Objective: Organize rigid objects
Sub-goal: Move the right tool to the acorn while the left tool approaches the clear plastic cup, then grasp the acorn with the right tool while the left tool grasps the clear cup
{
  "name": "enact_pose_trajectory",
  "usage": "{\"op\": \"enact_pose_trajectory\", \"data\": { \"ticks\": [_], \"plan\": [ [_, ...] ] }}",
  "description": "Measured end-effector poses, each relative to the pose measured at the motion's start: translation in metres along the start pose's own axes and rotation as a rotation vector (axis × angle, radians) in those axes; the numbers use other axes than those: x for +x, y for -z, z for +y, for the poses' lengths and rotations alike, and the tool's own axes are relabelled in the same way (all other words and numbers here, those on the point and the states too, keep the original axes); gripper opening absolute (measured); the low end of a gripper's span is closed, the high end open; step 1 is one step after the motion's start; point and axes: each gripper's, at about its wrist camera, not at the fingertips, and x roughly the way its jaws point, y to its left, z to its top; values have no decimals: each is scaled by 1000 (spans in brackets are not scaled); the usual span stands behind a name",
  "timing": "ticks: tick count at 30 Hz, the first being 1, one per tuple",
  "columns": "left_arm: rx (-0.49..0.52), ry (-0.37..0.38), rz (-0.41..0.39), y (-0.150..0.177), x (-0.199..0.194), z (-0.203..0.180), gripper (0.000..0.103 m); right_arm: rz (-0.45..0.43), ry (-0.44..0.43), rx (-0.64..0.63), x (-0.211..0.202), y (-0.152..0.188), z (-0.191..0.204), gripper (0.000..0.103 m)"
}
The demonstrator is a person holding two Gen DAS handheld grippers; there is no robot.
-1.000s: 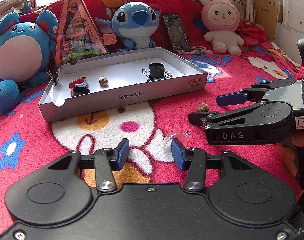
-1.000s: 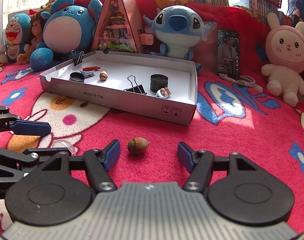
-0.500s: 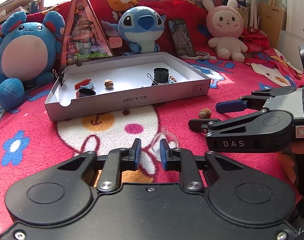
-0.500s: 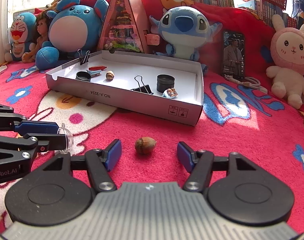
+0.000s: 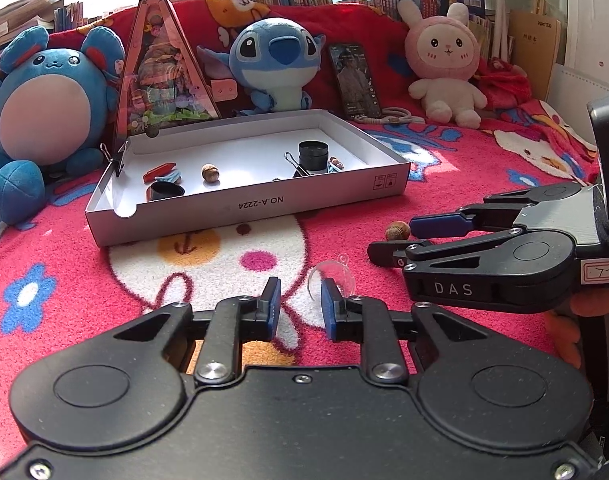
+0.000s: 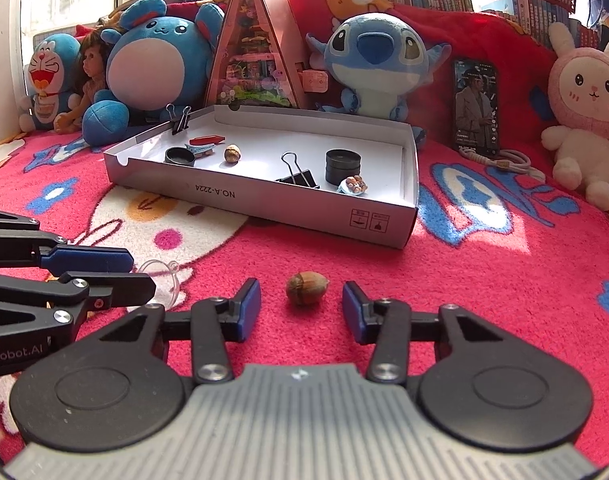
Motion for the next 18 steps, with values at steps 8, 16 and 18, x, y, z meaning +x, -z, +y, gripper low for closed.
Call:
{"op": "enact_pose_trajectory", "data": {
  "ticks": [8,16,18],
  "plan": [
    [72,26,-2,0,4,-14,47,-18,-16,32,-4,1,-5,26],
    [62,28,20,-5,27,-20,38,-24,9,25,-7,0,-7,26],
    [58,18,23,-7,30,-20,27,-23,16,25,-7,0,-8,26]
  ]
}}
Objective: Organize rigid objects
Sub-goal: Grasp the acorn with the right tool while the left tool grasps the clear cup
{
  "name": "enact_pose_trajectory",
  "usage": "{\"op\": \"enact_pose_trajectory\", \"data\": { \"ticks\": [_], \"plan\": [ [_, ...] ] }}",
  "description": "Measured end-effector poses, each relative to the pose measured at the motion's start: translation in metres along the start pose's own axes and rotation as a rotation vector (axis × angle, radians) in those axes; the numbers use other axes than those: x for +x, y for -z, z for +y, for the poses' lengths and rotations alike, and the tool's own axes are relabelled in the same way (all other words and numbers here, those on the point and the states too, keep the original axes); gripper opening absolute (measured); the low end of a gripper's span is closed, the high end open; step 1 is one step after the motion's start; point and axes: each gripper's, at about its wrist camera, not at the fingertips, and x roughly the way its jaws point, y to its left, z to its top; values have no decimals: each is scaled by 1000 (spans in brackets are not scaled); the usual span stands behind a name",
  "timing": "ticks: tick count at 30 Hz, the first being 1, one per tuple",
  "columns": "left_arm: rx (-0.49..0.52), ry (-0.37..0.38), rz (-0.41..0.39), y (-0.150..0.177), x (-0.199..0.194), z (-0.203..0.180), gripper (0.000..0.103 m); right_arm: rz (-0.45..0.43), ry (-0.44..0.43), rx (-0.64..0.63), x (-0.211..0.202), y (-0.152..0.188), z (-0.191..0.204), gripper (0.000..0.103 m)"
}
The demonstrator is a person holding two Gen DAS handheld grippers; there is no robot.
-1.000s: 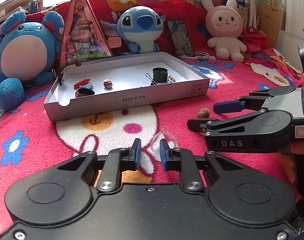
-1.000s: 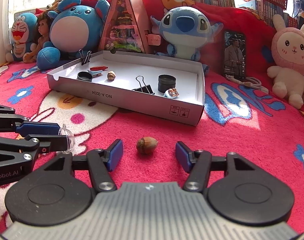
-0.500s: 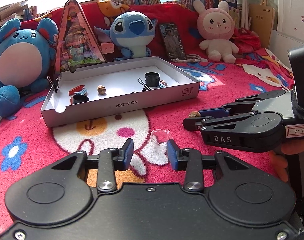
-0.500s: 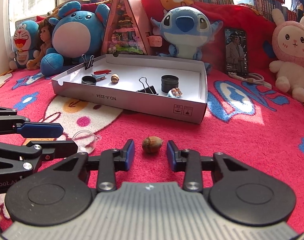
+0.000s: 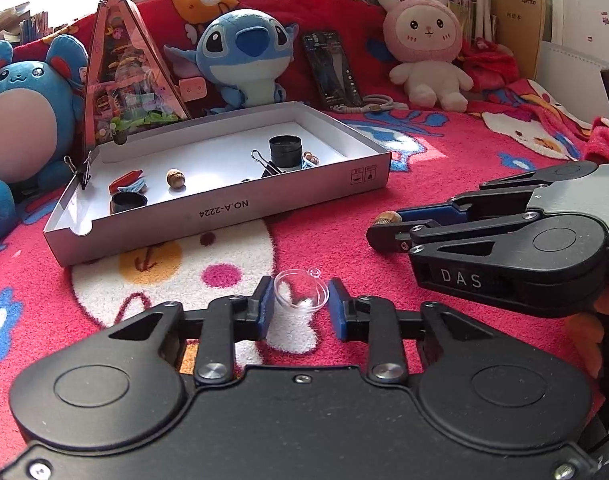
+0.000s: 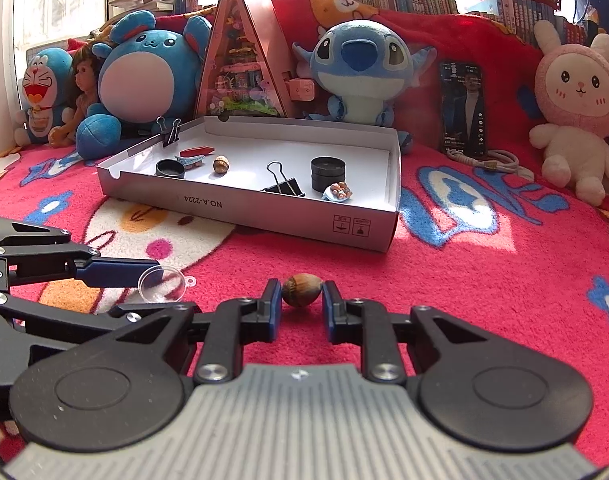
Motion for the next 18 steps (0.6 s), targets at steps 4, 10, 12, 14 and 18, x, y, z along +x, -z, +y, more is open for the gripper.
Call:
{"op": "enact_pose_trajectory", "data": {
  "ticks": [4,10,12,14,18],
  "plan": [
    [-10,-4,6,-5,2,3,27,0,18,-4,1,-2,0,26],
    [-63,-29,-11,-22,0,19,27,-6,45,6,2,-13,-1,26],
    [-81,-37,-21,-30,-1,26,27,-9,55,10,2,-19,-2,26],
    [-105,-40,-33,-40,-3,35,27,-12,68,12,2,-27,-2,26],
    [-122,-71,-67,-61,-4,51,27,-10,83,34,7,-47,-7,26]
  ]
}}
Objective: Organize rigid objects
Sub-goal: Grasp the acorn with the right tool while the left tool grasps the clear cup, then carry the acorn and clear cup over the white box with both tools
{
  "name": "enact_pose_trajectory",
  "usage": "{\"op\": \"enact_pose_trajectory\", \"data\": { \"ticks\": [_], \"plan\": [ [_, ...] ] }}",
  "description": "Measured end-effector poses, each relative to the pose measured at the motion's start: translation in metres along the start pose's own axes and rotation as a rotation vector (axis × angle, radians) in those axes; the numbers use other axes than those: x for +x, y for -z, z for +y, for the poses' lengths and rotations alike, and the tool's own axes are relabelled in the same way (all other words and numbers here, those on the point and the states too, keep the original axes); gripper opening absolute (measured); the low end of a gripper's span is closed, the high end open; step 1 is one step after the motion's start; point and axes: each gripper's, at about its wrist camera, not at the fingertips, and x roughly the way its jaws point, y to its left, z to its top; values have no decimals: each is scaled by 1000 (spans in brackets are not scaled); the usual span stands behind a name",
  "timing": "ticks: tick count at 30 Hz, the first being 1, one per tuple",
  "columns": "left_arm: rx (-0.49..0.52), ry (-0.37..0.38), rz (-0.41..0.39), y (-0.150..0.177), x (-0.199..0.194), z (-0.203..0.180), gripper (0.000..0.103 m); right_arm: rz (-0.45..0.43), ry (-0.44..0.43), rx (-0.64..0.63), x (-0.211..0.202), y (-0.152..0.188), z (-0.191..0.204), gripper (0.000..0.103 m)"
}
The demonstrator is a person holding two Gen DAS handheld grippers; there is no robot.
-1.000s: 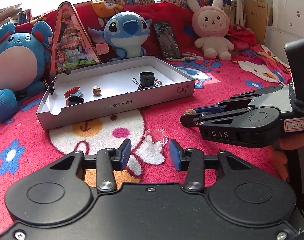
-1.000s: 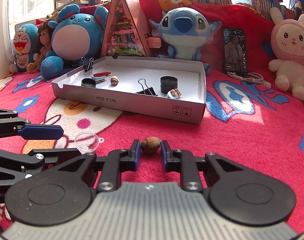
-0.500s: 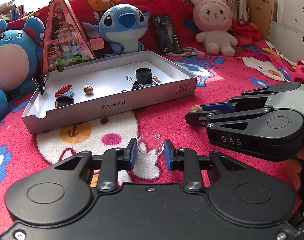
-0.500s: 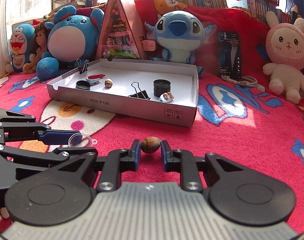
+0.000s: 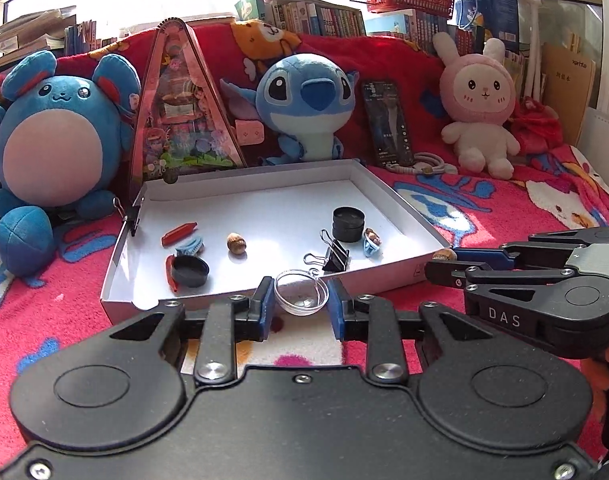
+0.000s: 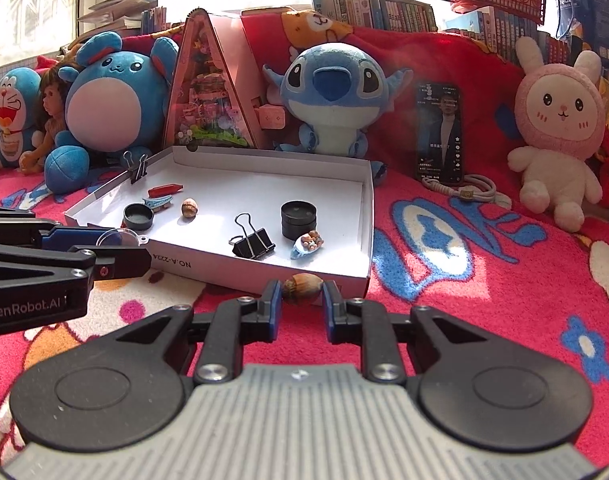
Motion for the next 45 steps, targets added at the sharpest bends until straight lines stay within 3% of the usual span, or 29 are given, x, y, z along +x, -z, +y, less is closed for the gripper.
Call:
{"op": "enact_pose_trajectory", "data": {
  "ticks": [10,17,29,45],
  "plan": [
    [-113,-45,12,-46,36,43,27,32,0,84,26,-42,-15,26],
    [-143,-121,36,-62,68,61,27,66,-1,124,51,-69,-21,26],
    [-217,-189,119,-63,114,78,27,148,25,185,103,-89,-21,26],
    [-202,-171,163,-67,138,73,27,216,33,191,137,-98,-14,26]
  ]
}}
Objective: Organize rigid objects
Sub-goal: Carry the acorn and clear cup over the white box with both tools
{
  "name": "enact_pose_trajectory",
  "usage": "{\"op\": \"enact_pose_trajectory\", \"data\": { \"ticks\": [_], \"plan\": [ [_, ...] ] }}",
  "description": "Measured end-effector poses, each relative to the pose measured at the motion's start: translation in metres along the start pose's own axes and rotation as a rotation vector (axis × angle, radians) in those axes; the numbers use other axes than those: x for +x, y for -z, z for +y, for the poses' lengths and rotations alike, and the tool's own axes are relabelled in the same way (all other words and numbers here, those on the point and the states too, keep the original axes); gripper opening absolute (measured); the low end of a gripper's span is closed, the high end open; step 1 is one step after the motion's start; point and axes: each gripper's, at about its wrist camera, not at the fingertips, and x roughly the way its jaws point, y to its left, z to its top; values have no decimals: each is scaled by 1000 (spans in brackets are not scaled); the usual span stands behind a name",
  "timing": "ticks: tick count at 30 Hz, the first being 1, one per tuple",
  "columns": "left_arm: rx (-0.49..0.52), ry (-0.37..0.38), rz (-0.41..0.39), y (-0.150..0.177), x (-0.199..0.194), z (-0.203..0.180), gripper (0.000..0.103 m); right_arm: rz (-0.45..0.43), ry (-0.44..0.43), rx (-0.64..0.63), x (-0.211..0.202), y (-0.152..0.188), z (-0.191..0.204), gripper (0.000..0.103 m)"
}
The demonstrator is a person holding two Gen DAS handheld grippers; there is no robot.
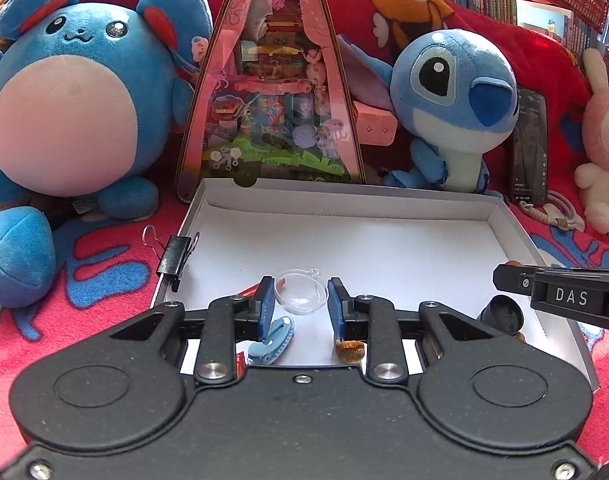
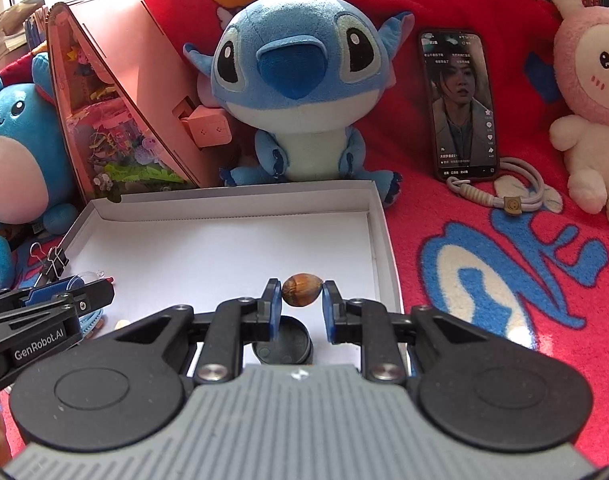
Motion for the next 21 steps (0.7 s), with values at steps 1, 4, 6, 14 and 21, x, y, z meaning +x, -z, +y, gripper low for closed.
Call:
{"op": "enact_pose_trajectory", "data": {
  "ticks": [1,4,6,14,21],
  "plan": [
    [3,0,2,1,1,-1,27,4,0,1,2,0,0,26],
    [13,-3,8,2,5,-2,27,15,3,3,7,2,0,26],
    [11,-4,12,3,7,-2,27,20,4,9,10,3,0,26],
    [10,-6,27,6,16,-2,27,40,3,27,19,7,-2,26],
    [22,-8,24,9,18,-3,27,48,3,40,22,8,-4,27]
  ]
}}
